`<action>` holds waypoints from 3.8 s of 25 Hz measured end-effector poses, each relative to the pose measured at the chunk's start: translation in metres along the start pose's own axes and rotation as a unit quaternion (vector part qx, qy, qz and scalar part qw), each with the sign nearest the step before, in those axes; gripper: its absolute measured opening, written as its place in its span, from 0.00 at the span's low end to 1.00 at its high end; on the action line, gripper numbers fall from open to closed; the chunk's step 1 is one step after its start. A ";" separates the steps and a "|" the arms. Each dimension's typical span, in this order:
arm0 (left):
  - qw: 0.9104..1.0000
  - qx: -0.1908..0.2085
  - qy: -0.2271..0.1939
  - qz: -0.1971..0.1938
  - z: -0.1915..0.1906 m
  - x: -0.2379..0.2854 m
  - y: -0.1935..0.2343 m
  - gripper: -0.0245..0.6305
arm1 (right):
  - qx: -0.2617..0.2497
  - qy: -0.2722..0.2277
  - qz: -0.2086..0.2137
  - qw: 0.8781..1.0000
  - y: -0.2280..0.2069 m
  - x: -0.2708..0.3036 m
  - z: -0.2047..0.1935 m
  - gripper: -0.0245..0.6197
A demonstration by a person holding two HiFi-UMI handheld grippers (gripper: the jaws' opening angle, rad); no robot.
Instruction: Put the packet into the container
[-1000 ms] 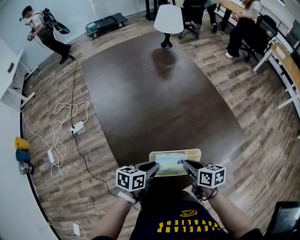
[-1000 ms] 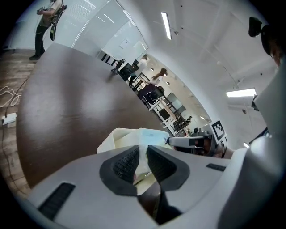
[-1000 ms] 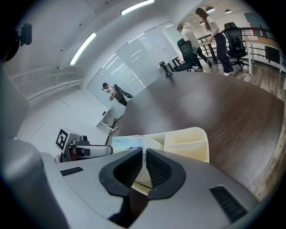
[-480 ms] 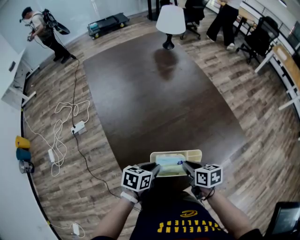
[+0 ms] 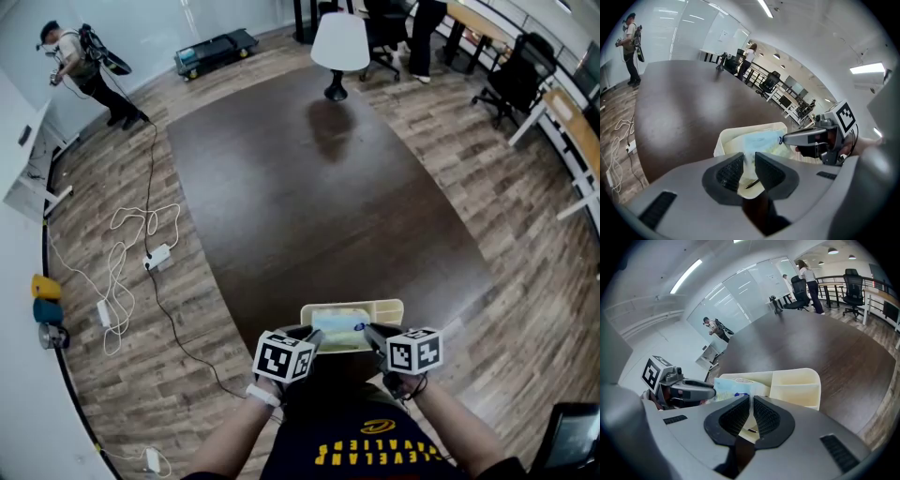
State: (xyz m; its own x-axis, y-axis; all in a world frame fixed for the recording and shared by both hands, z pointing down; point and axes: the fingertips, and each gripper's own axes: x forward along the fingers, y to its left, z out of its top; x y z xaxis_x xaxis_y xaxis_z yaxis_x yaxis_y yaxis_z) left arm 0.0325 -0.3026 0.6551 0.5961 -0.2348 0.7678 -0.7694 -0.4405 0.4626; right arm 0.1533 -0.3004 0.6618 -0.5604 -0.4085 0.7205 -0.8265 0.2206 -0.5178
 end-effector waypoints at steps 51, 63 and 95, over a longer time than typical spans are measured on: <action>0.969 0.093 -0.221 -0.063 0.053 -0.065 -0.093 0.04 | -0.117 -0.173 0.067 0.976 0.081 -0.076 0.062 0.07; 0.959 0.126 -0.246 -0.057 0.067 -0.088 -0.108 0.04 | -0.167 -0.217 0.068 0.959 0.107 -0.101 0.076 0.05; 0.947 0.139 -0.283 -0.053 0.084 -0.107 -0.116 0.04 | -0.243 -0.324 0.042 0.913 0.137 -0.151 0.111 0.05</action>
State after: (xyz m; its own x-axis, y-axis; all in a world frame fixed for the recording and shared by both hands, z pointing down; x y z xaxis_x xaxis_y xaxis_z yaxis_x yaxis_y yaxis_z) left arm 0.0775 -0.2991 0.4818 0.7548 -0.5695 0.3256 -0.6551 -0.6801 0.3290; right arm 0.1304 -0.3065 0.4304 -0.6043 -0.7756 0.1825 -0.7961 0.5783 -0.1785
